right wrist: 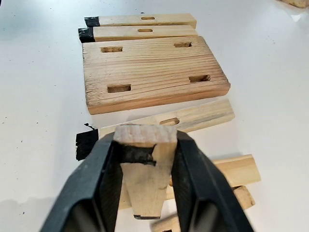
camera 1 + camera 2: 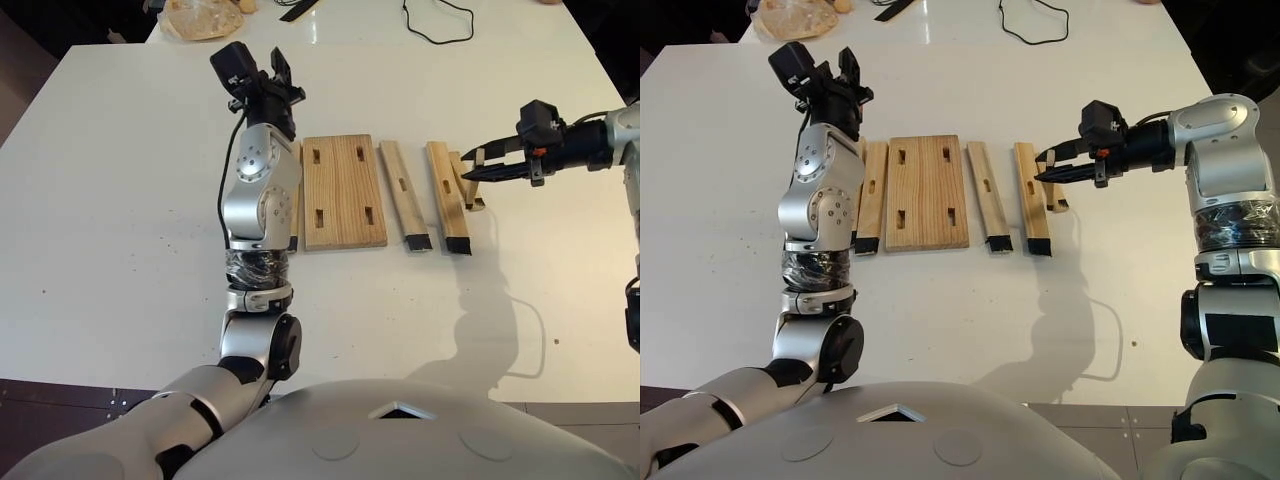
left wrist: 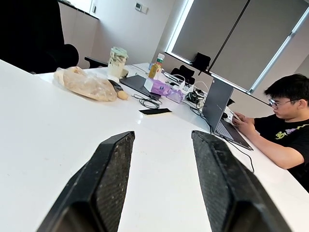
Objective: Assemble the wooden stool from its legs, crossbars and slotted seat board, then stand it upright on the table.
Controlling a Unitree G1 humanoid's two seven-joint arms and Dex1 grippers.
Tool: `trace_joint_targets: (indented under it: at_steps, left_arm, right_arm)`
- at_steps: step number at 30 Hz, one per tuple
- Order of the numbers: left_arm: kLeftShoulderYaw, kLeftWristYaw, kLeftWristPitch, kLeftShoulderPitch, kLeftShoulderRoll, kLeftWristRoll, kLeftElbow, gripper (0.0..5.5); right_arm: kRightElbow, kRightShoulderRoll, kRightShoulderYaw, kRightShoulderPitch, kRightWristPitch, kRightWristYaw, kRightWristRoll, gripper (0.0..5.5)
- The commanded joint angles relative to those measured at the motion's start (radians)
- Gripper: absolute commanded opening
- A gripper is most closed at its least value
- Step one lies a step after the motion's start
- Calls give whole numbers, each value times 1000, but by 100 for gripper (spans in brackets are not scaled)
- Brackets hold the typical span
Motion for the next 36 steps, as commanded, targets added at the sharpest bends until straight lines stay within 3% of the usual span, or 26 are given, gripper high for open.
trace_joint_targets:
  at_steps: [1,7,12,22,36]
  left_arm:
    - [-7,7,-9,-14,7,47,7,218]
    - [-7,-35,-10,-46,31,70,64,218]
    - [-11,-55,-13,-61,43,85,88,218]
    - [-13,-82,-25,-96,48,107,137,218]
    - [-20,-139,-48,-122,62,119,189,218]
  right_arm:
    - [31,1,9,-28,-2,26,-13,129]
    - [26,93,-28,13,12,-37,24,129]
    - [60,104,-63,2,-13,-71,31,129]
    - [337,206,-136,-113,-121,-185,14,129]
    - [360,243,-151,-75,-162,-116,28,129]
